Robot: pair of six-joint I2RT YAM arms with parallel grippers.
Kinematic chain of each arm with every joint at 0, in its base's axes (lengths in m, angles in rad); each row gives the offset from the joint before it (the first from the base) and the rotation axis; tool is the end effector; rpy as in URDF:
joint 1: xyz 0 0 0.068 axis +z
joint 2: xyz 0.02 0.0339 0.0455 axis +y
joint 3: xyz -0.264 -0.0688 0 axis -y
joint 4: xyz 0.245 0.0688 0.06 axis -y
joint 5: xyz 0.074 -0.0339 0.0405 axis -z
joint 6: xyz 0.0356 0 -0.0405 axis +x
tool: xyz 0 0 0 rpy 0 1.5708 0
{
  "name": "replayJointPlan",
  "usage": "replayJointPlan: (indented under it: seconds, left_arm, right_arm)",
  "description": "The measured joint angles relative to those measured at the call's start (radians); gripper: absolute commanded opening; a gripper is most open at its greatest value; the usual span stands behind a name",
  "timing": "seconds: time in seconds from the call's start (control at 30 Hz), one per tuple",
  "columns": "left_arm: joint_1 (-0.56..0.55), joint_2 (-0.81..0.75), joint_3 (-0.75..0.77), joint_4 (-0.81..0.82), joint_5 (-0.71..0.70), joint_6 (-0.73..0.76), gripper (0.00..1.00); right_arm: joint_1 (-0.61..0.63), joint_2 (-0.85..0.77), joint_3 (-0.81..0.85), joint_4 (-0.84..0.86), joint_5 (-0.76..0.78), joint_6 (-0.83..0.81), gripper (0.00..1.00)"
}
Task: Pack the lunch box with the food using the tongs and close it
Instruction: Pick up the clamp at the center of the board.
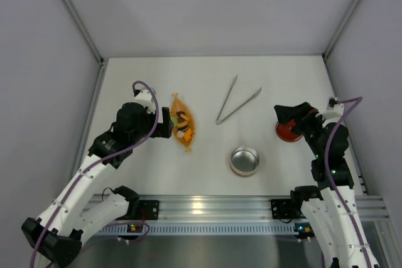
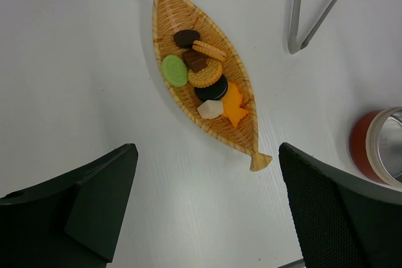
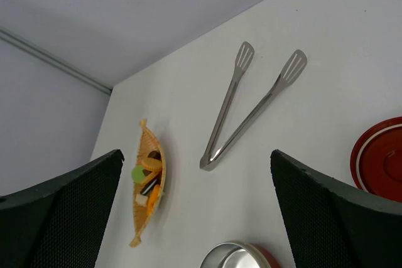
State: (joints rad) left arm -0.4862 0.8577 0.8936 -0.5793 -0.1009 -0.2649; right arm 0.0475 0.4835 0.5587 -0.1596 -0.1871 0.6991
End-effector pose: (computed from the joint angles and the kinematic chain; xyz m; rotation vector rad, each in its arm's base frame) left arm 0.1640 -0.0826 0.3254 0.1748 2.1227 -0.3406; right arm 0.1342 0.0130 0.3053 0.4048 1.6555 0.7174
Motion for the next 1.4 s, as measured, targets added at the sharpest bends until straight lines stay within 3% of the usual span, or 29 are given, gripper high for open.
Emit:
replayJointPlan:
  seconds: [0.5,0.83,1.2,1.4]
  left_arm:
    - [-0.001,0.066,0.015,-0.002,0.075,-0.017,0.99]
    - [-0.209,0.500,0.335,0.072,0.029,-0.103,0.99]
    - [-0.218,0.908,0.491,0.282,0.065,0.045,0.99]
    - [-0.218,1.095,0.654,0.320,0.123,0.159,0.99]
  right_arm:
    - [0.000,0.003,0.000,-0.002,-0.003,0.000,0.99]
    - [0.000,0.003,0.019,-0.032,-0.018,0.002,0.99]
    - [0.000,-0.018,0.080,-0.074,-0.025,0.004,0.99]
    - [0.000,-0.019,0.098,-0.101,-0.026,0.003,0.99]
